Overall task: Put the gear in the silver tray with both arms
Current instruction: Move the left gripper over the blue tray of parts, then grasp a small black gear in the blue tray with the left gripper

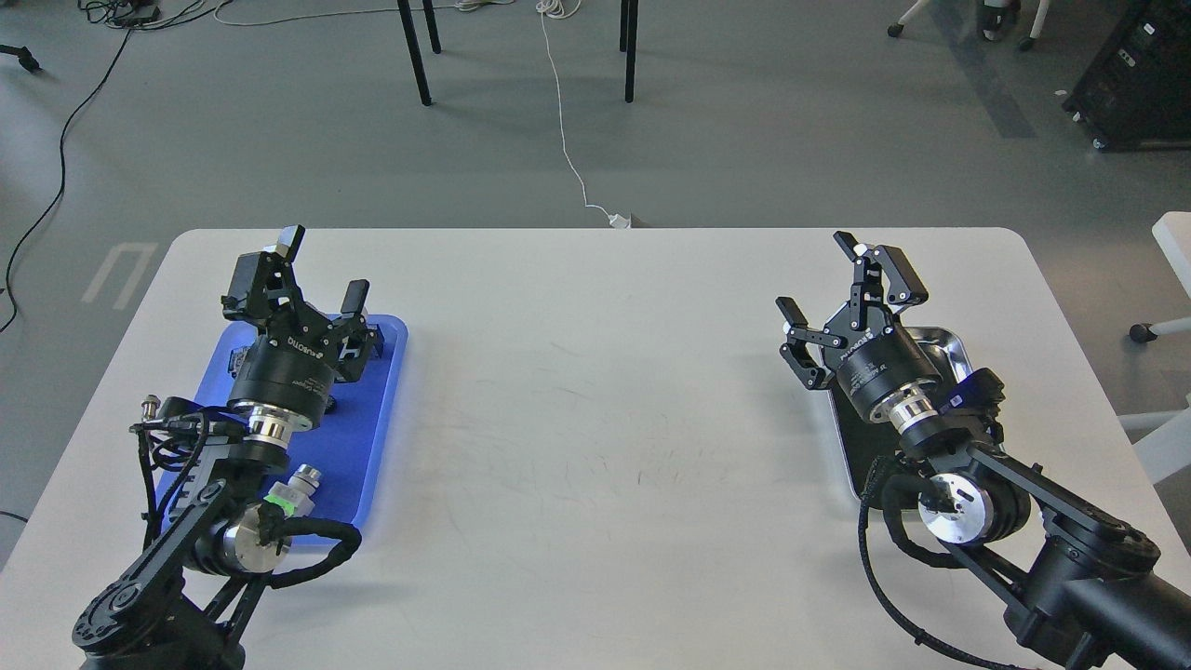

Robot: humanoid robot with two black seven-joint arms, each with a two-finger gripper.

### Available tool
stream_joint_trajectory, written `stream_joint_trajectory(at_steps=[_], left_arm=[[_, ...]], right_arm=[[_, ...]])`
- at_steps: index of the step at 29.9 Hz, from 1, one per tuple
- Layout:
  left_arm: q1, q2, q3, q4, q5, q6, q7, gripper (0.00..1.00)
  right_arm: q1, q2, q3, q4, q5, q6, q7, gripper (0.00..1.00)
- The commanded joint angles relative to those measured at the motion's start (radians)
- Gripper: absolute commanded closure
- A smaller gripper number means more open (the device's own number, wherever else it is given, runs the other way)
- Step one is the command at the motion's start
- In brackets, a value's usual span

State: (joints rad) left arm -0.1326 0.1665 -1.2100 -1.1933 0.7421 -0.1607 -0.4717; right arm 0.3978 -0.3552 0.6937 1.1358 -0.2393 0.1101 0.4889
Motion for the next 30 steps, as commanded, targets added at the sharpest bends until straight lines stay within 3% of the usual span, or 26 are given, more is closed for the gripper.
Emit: stream_joint_trajectory(at_steps=[1, 11, 16, 20, 22, 23, 25, 27, 29, 30], left_arm=[[-0.004, -0.007, 0.010, 0.003, 0.005, 0.000, 0.005, 0.01], [-0.007, 0.019, 0.033, 0.015, 0.010, -0.003, -0.001, 0.01], [-0.007, 0.146, 0.058, 0.014, 0.025, -0.040, -0.002, 0.01], [-0.048, 0.333, 0.121, -0.012, 0.127, -0.121, -0.017, 0.01], [-0.048, 0.334, 0.121, -0.012, 0.128, -0.122, -0.017, 0.01], [-0.085, 0.467, 0.201, -0.023, 0.378, -0.202, -0.017, 0.01], [-0.132, 0.534, 0.257, -0.046, 0.562, -0.233, -0.017, 0.01], [-0.144, 0.551, 0.276, -0.054, 0.617, -0.235, -0.017, 0.01], [-0.199, 0.629, 0.375, -0.065, 0.924, -0.229, -0.017, 0.02], [-0.202, 0.636, 0.382, -0.065, 0.945, -0.229, -0.017, 0.02]], right_arm=[[0.001, 0.002, 0.000, 0.005, 0.000, 0.000, 0.000, 0.01], [-0.002, 0.012, -0.002, 0.009, 0.000, 0.000, 0.000, 0.01], [-0.011, 0.013, -0.003, 0.009, -0.002, 0.000, 0.000, 0.01], [-0.010, 0.013, -0.003, 0.007, -0.002, 0.000, 0.000, 0.01], [-0.010, 0.013, -0.003, 0.007, -0.002, 0.000, 0.000, 0.01], [-0.007, 0.013, -0.014, 0.009, -0.002, 0.000, 0.000, 0.01], [-0.002, 0.013, -0.017, 0.007, -0.002, 0.000, 0.000, 0.01], [-0.001, 0.013, -0.017, 0.007, -0.002, 0.000, 0.000, 0.01], [0.001, 0.012, -0.017, 0.005, -0.002, 0.000, 0.000, 0.01], [0.001, 0.012, -0.017, 0.004, -0.002, 0.000, 0.000, 0.01]])
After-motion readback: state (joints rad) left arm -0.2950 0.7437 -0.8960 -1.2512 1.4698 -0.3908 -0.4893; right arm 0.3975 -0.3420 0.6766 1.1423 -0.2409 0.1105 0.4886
